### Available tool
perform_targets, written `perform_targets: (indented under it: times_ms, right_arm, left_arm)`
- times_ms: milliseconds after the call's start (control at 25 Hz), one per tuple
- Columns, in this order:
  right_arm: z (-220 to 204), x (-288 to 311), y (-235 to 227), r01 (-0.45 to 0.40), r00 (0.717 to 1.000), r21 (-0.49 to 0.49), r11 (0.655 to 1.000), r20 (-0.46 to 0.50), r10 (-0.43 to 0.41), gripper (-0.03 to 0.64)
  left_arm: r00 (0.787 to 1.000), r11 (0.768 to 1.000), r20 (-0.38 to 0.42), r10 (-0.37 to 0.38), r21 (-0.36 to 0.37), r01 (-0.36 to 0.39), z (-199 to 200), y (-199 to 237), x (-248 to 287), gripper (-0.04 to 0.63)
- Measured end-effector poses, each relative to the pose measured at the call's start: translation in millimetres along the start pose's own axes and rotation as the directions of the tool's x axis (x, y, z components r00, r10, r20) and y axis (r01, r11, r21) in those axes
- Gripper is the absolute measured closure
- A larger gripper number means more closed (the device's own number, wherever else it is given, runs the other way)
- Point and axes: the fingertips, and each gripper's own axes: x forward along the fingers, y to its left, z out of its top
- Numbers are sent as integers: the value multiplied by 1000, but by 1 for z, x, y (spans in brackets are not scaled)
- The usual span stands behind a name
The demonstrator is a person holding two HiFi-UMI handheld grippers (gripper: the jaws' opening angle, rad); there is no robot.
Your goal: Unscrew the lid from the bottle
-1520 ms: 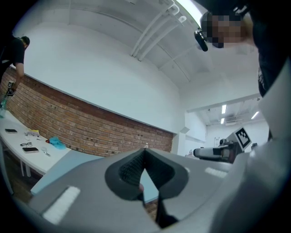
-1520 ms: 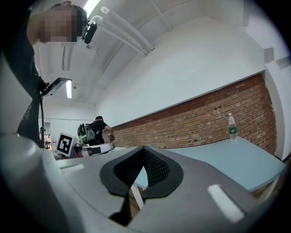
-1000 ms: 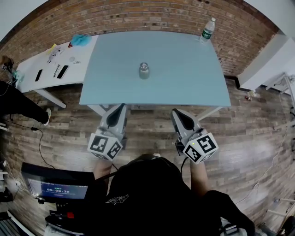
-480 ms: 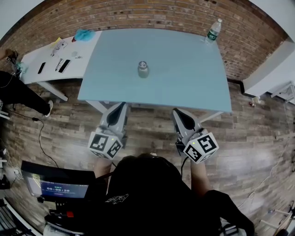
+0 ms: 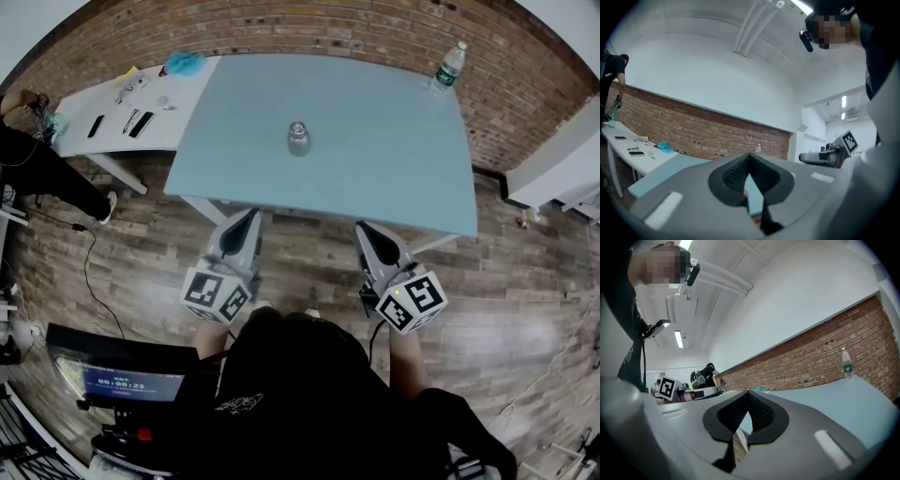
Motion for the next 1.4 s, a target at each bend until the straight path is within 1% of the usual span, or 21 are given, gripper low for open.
perform_targets:
  times_ms: [280,480,800,1040,1320,1400]
  right_arm:
    - [0,9,1,-16,1000,0,1000,0,16,615]
    - [-3,22,0,-6,1000,-3,1000,-8,6,615]
    - [-2,30,-1,13,1000,-9,1000,-6,-13,615]
    - [1,57,-6,56,998,-4,998,-14,-56,615]
    - [1,54,-4,71,997,-8,997,-4,-71,615]
    - [2,65,-6,81,997,-3,997,-6,-82,615]
  left_arm:
    - [1000,1000,-2,20,5,-20,0,8,-2,595]
    - [1000,1000,-2,14,-2,-14,-2,21,2,595]
    - [1000,1000,2,-4,-6,4,-1,30,8,595]
    - [999,999,-3,-37,-9,37,2,59,27,595]
    - [998,998,1,-61,-16,61,2,58,29,595]
    - [997,997,-3,-73,-22,73,2,67,36,595]
